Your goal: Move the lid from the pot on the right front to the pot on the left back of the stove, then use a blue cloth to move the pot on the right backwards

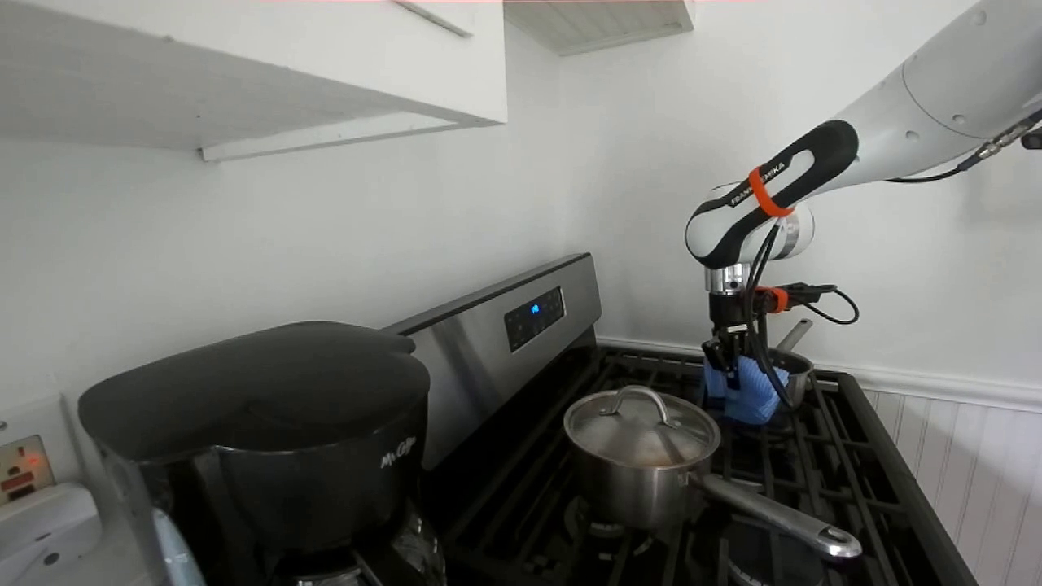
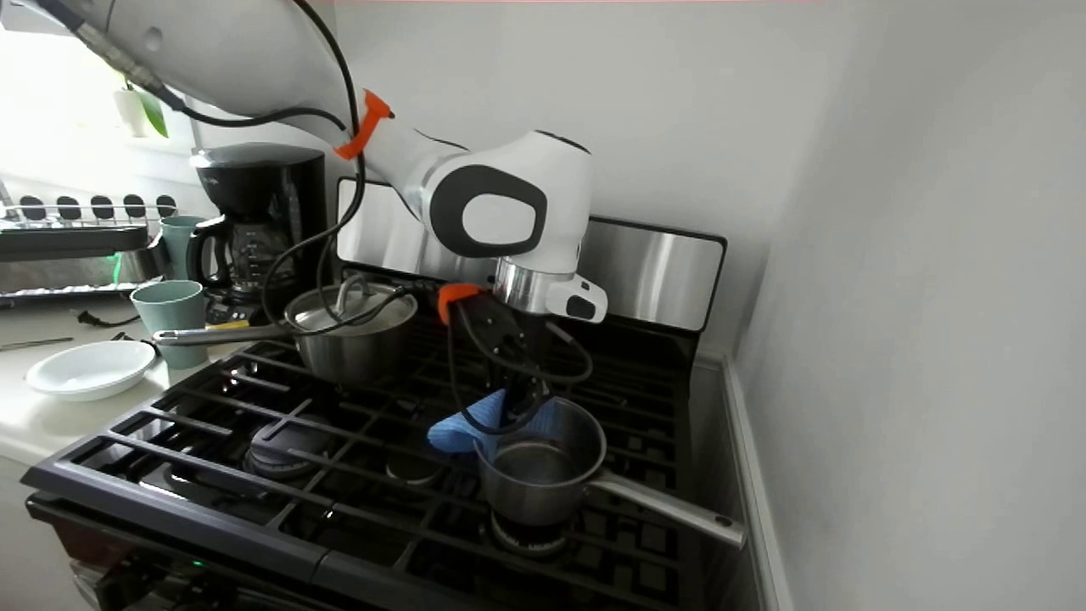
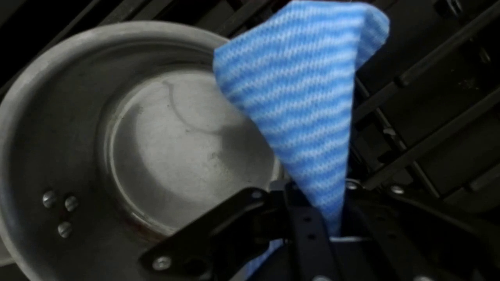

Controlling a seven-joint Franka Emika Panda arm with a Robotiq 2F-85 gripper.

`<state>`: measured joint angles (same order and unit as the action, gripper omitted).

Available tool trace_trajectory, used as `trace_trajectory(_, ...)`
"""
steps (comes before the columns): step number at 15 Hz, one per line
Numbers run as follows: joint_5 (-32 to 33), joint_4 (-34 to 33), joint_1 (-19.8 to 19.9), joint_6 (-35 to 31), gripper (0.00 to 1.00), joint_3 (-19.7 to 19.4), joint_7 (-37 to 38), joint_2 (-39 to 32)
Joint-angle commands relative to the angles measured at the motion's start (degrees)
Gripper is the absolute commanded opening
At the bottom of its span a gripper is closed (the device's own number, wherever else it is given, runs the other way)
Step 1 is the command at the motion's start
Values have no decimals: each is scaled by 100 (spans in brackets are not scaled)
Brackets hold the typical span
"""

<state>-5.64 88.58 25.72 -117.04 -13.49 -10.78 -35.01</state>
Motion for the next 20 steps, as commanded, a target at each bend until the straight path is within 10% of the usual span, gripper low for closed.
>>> trace_trajectory(1, 201, 202, -58, -155, 2, -6, -14, 137)
trace_trajectory(20, 67, -802, -188, -173, 2, 409, -382, -147)
